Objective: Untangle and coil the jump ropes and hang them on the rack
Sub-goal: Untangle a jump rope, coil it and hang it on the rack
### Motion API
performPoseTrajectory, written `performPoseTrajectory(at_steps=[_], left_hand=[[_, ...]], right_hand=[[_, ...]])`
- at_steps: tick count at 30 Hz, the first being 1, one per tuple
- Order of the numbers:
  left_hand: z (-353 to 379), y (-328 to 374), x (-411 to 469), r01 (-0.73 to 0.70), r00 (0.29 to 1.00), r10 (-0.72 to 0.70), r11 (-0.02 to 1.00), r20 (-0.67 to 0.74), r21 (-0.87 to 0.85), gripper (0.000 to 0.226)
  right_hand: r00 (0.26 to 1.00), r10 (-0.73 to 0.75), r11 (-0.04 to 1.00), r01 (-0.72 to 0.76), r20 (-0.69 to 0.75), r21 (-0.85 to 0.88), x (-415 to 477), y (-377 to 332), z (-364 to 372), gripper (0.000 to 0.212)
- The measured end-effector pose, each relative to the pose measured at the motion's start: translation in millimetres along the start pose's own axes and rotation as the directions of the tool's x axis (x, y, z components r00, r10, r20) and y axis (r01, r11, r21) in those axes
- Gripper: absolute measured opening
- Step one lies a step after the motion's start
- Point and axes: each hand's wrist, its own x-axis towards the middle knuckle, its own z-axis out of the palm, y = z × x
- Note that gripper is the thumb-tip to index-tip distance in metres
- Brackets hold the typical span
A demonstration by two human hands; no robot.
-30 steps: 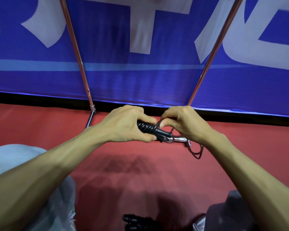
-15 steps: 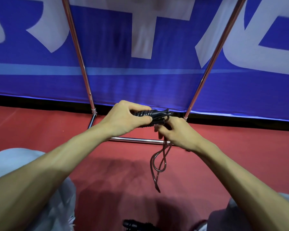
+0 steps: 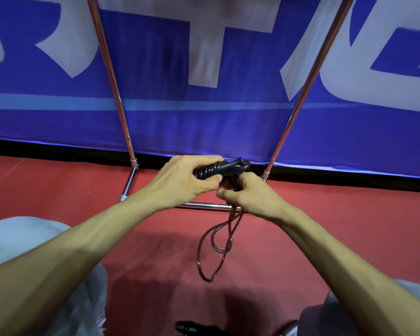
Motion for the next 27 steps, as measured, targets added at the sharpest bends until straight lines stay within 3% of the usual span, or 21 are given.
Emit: performPoseTrajectory(at_steps=[6, 9, 12, 15, 19, 22, 24, 27], left_hand=[[1, -12, 9, 0.089, 0.979, -0.095, 0.995, -0.18, -0.037, 0.013], [-5, -23, 13, 0.157, 0.962, -0.143, 0.987, -0.234, 0.044, 0.013], [-2, -24, 10, 0.176, 0.972, -0.126, 0.949, -0.199, 0.261, 0.016], [3, -24, 9, 0.207, 0.969, -0.153, 0.932, -0.194, 0.298, 0.023], [1, -28, 12, 0.221, 0.966, -0.179, 0.945, -0.185, 0.242, 0.045], [1, -31, 15, 0.236, 0.963, -0.194, 0.94, -0.185, 0.244, 0.042], [2, -34, 16, 0.229, 0.967, -0.184, 0.931, -0.179, 0.283, 0.031], [4, -39, 17, 0.212, 0.971, -0.153, 0.905, -0.182, 0.368, 0.022]], right_hand=[[0.99, 0.137, 0.963, -0.142, 0.036, 0.229, 0, -2, 7, 0.021], [0.98, 0.187, 0.919, -0.199, 0.068, 0.339, -1, 0, 9, 0.017], [0.985, 0.158, 0.985, -0.162, 0.067, 0.064, -3, -1, 11, 0.013], [0.992, 0.098, 0.972, -0.078, 0.081, -0.223, -8, -2, 15, 0.012], [0.999, -0.044, 0.96, 0.041, -0.005, -0.279, -14, -7, 10, 0.017], [0.977, -0.2, 0.928, 0.167, -0.067, -0.332, -15, -4, 11, 0.025], [0.972, -0.233, 0.904, 0.207, -0.027, -0.374, -15, -4, 12, 0.039], [0.968, -0.218, 0.91, 0.246, 0.121, -0.335, -16, -5, 14, 0.038]])
